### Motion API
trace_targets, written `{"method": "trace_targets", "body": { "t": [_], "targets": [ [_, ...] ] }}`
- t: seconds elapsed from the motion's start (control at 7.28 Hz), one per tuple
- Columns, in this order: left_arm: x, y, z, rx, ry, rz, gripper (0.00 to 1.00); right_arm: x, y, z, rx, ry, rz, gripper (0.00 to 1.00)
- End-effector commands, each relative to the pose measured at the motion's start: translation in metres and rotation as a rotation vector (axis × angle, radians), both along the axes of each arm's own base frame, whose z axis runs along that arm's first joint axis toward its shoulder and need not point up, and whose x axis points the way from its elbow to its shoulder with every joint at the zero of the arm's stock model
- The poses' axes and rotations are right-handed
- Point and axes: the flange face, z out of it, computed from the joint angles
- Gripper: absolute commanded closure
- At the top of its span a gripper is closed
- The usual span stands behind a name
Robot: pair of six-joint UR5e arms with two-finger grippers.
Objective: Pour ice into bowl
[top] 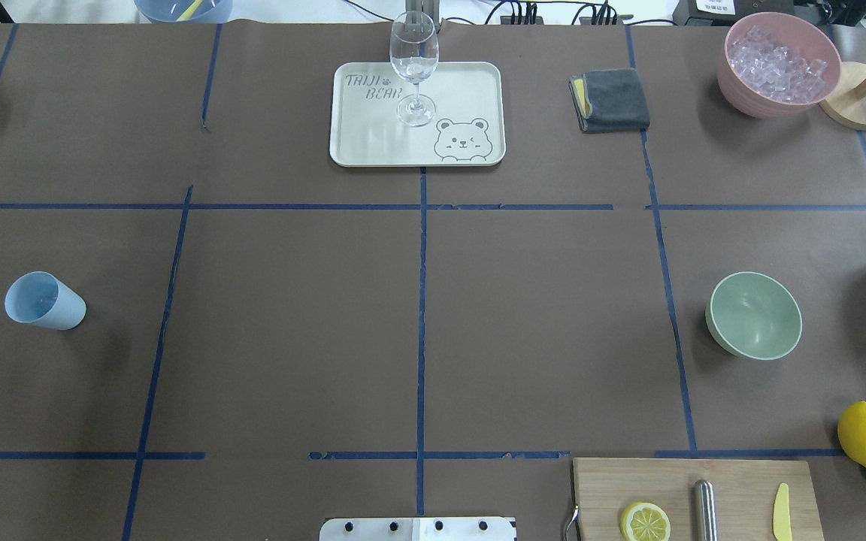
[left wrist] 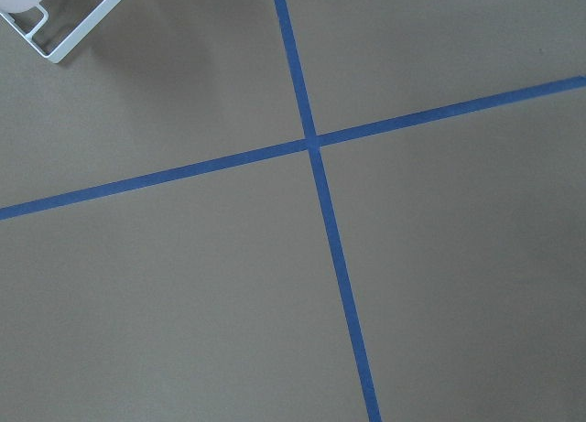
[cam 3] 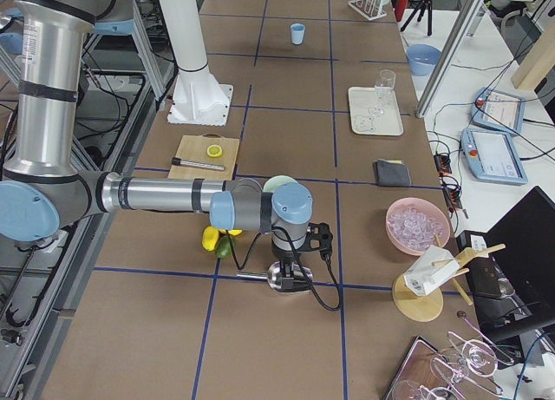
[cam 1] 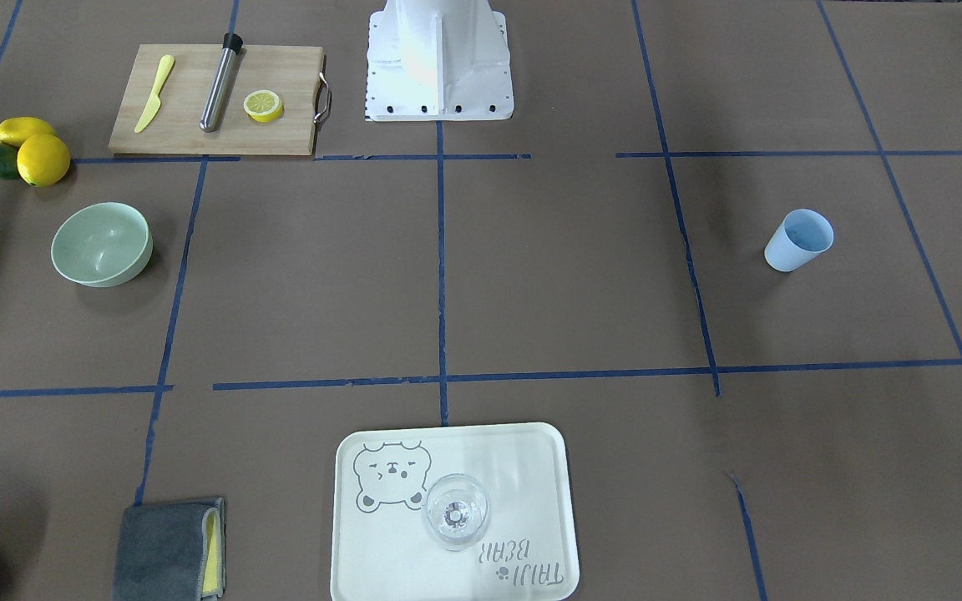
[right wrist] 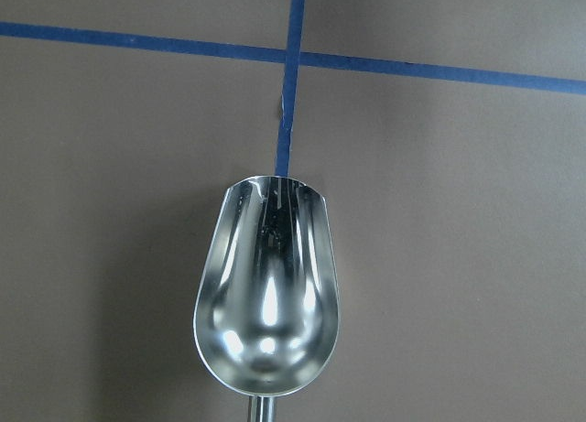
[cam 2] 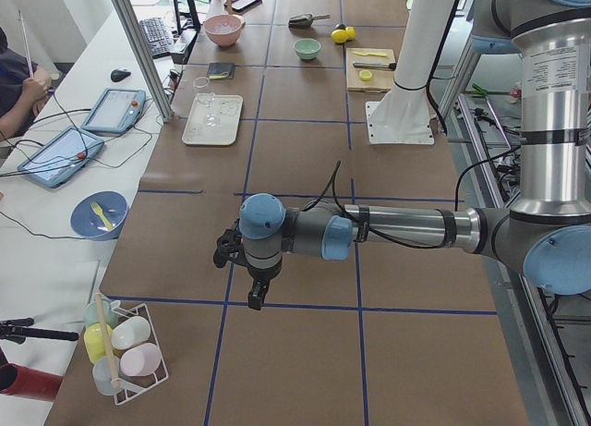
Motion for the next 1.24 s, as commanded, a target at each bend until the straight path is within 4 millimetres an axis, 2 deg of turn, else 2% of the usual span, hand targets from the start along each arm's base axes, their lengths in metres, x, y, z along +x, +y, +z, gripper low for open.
{"method": "trace_targets", "body": {
  "t": [0.0,0.55,0.69,0.82,0.96,1.1],
  "targets": [
    [0.001,-0.003,-0.004,0.012,-0.001,0.003,0.00,0.000,-0.001,-0.001,0.003,-0.001,0.000,0.00],
    [0.001,-0.003,-0.005,0.020,-0.001,0.002,0.00,-0.001,-0.003,0.002,0.015,0.000,0.002,0.00],
    [0.001,-0.003,-0.005,0.022,0.000,0.003,0.00,-0.001,-0.012,-0.004,0.036,-0.004,0.002,0.00],
    [0.001,-0.003,-0.005,0.023,0.000,0.004,0.00,-0.002,-0.026,-0.024,0.101,-0.015,-0.003,0.00],
    [0.001,-0.004,-0.006,0.028,0.000,0.006,0.00,-0.013,-0.038,-0.048,0.222,-0.003,-0.025,0.00],
    [0.001,-0.003,-0.007,0.030,0.001,0.008,0.00,-0.031,-0.043,-0.060,0.273,-0.015,-0.061,0.00]
  ]
}}
